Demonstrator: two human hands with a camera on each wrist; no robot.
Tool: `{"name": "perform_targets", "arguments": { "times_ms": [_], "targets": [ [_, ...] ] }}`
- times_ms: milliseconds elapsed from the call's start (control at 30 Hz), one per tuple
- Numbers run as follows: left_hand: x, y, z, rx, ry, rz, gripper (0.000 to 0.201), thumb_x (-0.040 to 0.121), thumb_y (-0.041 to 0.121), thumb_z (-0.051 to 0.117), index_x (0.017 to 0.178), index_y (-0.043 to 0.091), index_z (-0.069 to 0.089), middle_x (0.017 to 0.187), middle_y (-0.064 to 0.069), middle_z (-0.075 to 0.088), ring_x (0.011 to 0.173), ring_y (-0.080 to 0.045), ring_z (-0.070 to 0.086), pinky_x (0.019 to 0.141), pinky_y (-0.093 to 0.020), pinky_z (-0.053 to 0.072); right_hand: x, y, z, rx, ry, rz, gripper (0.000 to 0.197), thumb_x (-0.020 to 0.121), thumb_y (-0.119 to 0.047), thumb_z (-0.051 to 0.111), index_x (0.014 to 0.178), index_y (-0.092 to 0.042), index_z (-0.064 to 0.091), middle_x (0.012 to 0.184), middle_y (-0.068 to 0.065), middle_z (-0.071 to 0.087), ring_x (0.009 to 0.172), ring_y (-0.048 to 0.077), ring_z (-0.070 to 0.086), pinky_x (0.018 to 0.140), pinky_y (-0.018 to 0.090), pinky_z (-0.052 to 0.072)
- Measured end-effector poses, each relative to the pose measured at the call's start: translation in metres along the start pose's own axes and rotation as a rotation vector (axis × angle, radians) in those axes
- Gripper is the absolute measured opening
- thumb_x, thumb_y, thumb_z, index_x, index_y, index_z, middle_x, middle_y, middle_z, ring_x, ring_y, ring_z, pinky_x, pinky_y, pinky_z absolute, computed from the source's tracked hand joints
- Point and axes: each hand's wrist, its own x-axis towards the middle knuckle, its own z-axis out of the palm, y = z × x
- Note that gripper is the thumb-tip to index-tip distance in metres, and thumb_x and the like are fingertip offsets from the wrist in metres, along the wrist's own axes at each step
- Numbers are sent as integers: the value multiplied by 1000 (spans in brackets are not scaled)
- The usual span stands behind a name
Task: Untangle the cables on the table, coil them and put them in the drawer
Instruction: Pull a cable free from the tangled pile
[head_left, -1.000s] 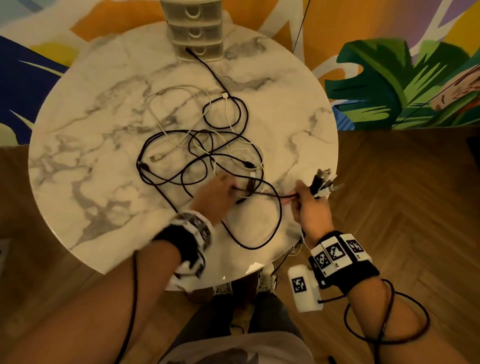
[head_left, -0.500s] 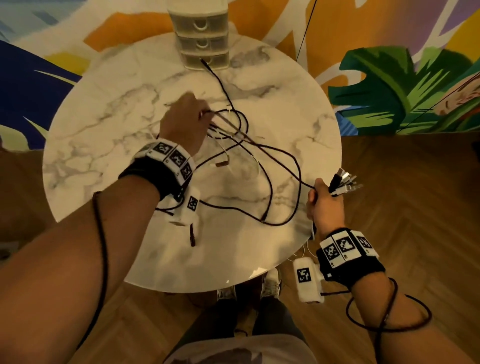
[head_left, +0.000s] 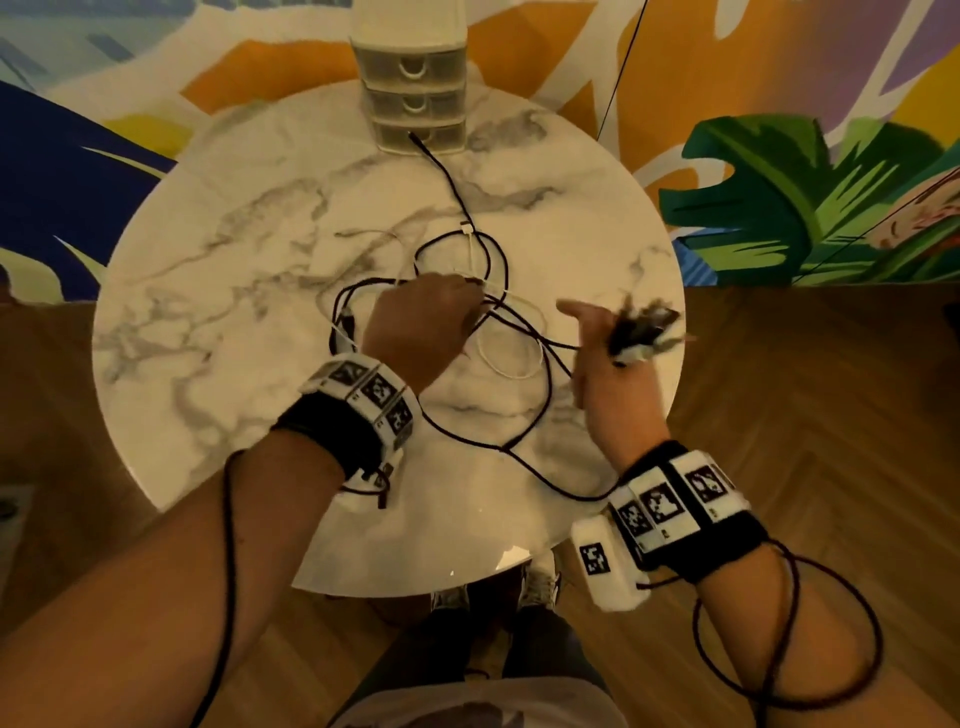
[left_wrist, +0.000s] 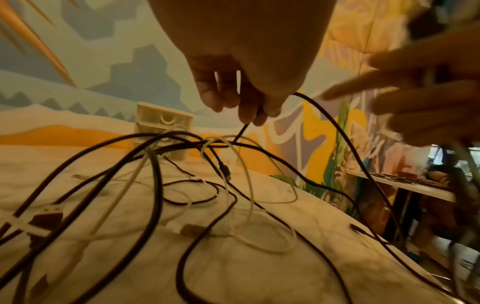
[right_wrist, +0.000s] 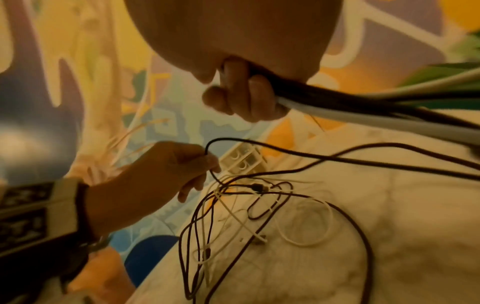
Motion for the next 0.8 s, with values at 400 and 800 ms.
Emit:
{"name": "perform_targets", "arguments": {
  "times_ms": [400,800],
  "targets": [
    [-23,-36,60,-488,-97,-572,20,86,28,52,102,19,62,100,-8,68,94,-28,63,83,-37,51,-5,15,34,-323,-372,129,36,95,-36,48,60,-30,44,57,-6,44,53,13,40,56,28,30],
    [23,-39,21,-1502,-40,-897,25,88,-6,45,80,14,57,79,-5,64,55,-10,61,50,-22,49,-17,44,10,-199,-254,198,35,94,-25,53,61,-32,45,46,-14,47,45,-3,43,52,16,29]
  ]
}}
